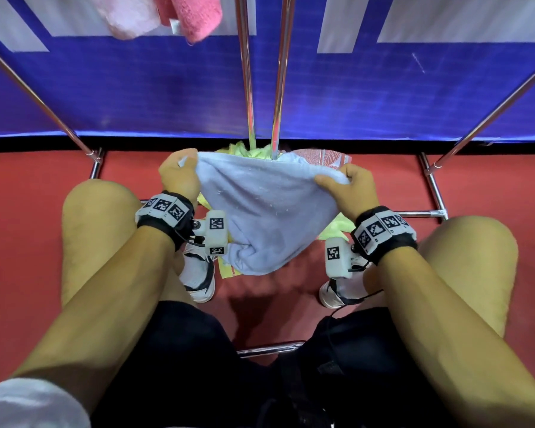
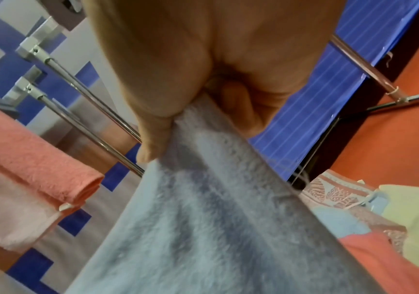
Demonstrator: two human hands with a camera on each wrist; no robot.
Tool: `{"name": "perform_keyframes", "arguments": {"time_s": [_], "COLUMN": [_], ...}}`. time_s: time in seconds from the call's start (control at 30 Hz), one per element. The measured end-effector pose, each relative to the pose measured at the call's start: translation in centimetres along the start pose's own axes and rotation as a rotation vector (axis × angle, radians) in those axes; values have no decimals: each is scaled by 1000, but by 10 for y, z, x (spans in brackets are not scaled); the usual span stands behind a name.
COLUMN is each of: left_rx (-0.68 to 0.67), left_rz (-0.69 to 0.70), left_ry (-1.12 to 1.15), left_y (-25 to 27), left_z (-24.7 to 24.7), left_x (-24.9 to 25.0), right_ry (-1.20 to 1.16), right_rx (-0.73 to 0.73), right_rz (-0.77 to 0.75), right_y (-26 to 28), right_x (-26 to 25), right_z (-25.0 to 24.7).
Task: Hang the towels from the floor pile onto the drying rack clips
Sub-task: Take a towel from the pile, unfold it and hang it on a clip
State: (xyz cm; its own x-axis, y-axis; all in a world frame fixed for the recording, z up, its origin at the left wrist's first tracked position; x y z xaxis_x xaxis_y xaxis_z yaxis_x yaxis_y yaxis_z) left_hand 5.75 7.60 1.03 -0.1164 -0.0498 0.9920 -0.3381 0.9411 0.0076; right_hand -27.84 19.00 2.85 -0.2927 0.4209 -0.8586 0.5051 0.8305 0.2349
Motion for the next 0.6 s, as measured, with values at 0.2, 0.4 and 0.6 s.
{"name": "perform_keyframes", "arguments": {"time_s": [0.2, 0.4, 0.6], "left_rx": [-188, -484, -785], "left_rz": [-48, -65, -122], "left_ry": [-52, -5, 51], "left_y": [22, 80, 110], "left_z": [28, 68, 91], "left_x": [-1, 10, 25], "right_ry": [23, -106, -252], "right_rx": [36, -363, -383], "right_rz": [62, 64, 82], "right_y": [0, 31, 34], "right_x": [-5, -19, -22], "right_z": [14, 69, 76]}}
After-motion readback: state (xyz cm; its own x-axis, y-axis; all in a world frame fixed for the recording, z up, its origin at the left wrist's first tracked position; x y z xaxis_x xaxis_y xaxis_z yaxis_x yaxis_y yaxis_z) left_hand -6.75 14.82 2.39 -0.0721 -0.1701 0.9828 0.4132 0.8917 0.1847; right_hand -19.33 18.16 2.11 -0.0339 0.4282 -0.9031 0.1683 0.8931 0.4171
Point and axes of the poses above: each hand's wrist, its own y-axis away from the middle knuckle, its own z-axis out of the palm, x = y × z, the point moved 6 cm from there along -y, towards the middle knuckle, and after that the axes turned 9 degrees about z, right-handed, at the moved point
